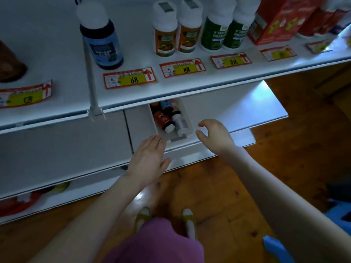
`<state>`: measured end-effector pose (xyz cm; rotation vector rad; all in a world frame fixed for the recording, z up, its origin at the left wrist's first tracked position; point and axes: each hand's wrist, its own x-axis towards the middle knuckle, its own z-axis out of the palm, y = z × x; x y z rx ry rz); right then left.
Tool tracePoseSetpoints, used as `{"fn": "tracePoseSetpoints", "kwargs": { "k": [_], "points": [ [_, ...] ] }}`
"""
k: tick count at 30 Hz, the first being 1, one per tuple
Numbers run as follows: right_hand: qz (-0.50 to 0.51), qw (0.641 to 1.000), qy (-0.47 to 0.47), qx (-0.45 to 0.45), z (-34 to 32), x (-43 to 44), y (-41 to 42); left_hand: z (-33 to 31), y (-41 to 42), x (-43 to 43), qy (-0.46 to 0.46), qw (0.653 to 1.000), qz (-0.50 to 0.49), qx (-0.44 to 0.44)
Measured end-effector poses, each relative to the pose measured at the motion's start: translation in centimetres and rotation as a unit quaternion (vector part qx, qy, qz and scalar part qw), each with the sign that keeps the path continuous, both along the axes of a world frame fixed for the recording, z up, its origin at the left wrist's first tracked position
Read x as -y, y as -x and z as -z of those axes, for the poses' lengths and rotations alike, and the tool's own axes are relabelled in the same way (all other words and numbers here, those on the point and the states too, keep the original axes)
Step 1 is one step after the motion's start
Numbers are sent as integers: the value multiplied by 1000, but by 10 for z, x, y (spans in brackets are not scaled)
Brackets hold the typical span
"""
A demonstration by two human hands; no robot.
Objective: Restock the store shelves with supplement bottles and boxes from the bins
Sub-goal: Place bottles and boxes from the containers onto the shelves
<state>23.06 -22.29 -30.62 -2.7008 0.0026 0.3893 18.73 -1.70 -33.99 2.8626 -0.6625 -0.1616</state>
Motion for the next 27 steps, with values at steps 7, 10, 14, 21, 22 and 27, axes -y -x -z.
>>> {"fn": "tracePoseSetpoints", "kwargs": {
  "k": [7,10,14,21,22,27],
  "points": [
    [-83,996,-24,-15,55,24,-49,61,-30,24,31,991,-132,-20],
    [-97,995,-28,-14,83,21,-75,90,-47,30,12,985,-169,-31],
    [-108,992,-42,-54,118,8,-109,133,-68,30,6,985,-167,-37],
    [-92,991,-100,1,166,-30,-163,185,-100,23,12,983,-182,-20],
    [-77,991,-109,4,173,-39,-170,190,-100,20,9,982,-184,-36],
    [-28,994,-105,21,199,-66,-194,211,-95,11,57,976,-207,-30]
  ]
}}
